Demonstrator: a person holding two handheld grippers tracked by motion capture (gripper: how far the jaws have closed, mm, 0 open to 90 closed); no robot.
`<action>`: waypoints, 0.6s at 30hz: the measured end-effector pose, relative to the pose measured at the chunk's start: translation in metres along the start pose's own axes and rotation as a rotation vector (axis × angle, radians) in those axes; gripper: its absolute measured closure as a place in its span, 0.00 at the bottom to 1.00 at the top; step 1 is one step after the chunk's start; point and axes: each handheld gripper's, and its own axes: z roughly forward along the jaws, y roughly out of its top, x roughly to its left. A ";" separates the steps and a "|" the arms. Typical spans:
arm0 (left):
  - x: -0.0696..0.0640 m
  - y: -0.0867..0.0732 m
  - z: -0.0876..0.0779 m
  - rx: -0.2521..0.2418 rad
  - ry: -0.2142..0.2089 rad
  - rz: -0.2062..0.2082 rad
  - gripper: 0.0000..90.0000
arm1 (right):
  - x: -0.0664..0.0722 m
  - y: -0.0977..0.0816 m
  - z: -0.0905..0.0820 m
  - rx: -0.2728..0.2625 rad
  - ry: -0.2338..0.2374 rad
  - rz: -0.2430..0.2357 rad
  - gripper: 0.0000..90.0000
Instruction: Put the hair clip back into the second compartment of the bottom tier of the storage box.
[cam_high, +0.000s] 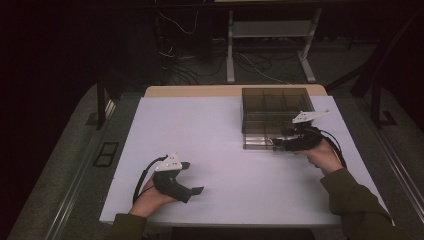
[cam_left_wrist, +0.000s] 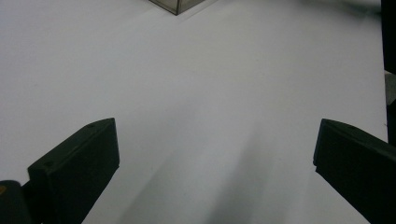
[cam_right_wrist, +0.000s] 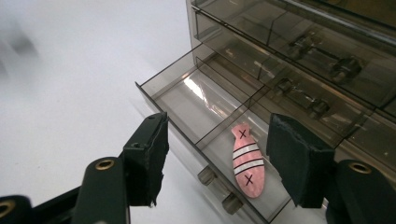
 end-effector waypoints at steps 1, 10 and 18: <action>0.000 0.000 0.000 -0.002 0.000 -0.001 0.00 | 0.001 -0.001 0.000 -0.002 0.001 0.001 0.41; 0.000 0.000 0.000 0.003 0.000 0.003 0.00 | 0.007 -0.009 -0.005 -0.019 -0.001 0.013 0.37; 0.000 0.000 0.000 0.003 -0.002 0.002 0.00 | 0.014 -0.017 -0.011 -0.028 -0.009 0.013 0.34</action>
